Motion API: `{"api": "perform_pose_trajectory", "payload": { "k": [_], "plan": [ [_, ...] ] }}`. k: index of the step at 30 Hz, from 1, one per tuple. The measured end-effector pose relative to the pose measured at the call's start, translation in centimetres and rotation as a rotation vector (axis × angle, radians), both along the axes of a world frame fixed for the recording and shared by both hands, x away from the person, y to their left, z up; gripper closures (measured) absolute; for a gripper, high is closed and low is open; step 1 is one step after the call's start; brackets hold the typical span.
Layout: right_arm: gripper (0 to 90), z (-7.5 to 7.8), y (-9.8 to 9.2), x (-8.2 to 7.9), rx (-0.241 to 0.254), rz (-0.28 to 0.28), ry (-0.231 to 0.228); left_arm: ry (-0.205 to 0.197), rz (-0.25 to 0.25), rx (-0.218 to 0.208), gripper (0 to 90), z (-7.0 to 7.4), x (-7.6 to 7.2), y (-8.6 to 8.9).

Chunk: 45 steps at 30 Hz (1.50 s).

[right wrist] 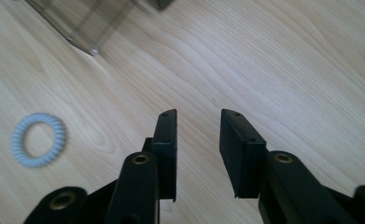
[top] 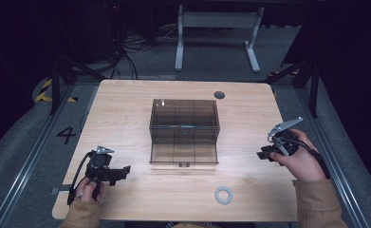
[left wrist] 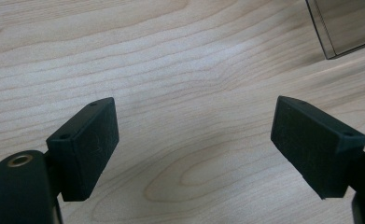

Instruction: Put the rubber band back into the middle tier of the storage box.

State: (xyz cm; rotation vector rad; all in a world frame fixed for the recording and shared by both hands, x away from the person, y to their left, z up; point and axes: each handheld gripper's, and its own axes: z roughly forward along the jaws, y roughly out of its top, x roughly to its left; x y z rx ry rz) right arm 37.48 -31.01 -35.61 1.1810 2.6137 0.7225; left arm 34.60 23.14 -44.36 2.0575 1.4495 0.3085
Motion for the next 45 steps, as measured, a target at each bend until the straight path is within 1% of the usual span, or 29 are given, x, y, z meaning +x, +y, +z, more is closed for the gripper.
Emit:
{"api": "perform_pose_trajectory", "payload": {
  "k": [1,4,7,9,10,13,17,23,27,28,29,30,33,40,45],
  "plan": [
    [68.7,0.0,0.0,0.0,0.000,0.000,0.000,0.000,0.000,0.000,15.9,0.0,0.0,0.0],
    [68.9,0.5,0.6,-0.3,-0.011,0.023,-0.016,-0.001,0.001,-0.004,15.9,0.0,-0.1,-0.1],
    [67.2,0.8,0.9,-0.6,-0.021,0.053,-0.026,-0.002,-0.002,-0.004,15.8,0.0,-0.1,0.0],
    [67.3,0.9,0.9,-0.7,-0.021,0.056,-0.027,-0.002,0.000,-0.003,15.9,0.0,-0.1,-0.1],
    [67.2,1.0,1.0,-0.8,-0.015,0.076,-0.032,-0.003,0.000,-0.005,15.9,0.0,0.0,-0.1],
    [67.3,1.1,1.1,-1.0,-0.006,0.092,-0.031,-0.001,0.004,-0.004,15.9,0.0,0.0,-0.1],
    [67.2,1.4,1.9,-1.4,-0.004,0.153,-0.038,-0.002,-0.003,0.001,15.9,0.0,0.0,-0.2],
    [66.6,1.6,3.3,-2.0,-0.007,0.225,-0.029,0.000,-0.002,-0.003,15.9,0.1,0.0,-0.1],
    [66.0,1.6,4.0,-2.3,-0.016,0.259,-0.028,-0.001,-0.005,-0.003,15.9,0.1,0.0,-0.2],
    [65.6,1.6,4.4,-2.5,-0.018,0.277,-0.027,-0.002,-0.006,-0.003,15.9,0.1,0.0,-0.2],
    [65.6,1.6,4.4,-2.5,-0.018,0.277,-0.027,-0.002,-0.006,-0.003,15.9,0.1,0.0,-0.2],
    [65.3,1.6,4.7,-2.7,-0.019,0.292,-0.022,0.000,-0.010,0.000,15.9,0.1,0.0,-0.2],
    [65.2,1.6,5.0,-2.9,-0.020,0.304,-0.021,-0.002,-0.005,0.000,15.9,0.1,0.0,-0.3],
    [64.1,1.6,6.0,-3.4,-0.029,0.355,-0.018,-0.001,-0.010,-0.002,15.9,0.1,0.1,-0.4],
    [63.4,1.4,6.6,-3.6,-0.035,0.380,-0.013,-0.002,-0.011,-0.002,15.9,0.1,0.1,-0.4]
  ]
}}
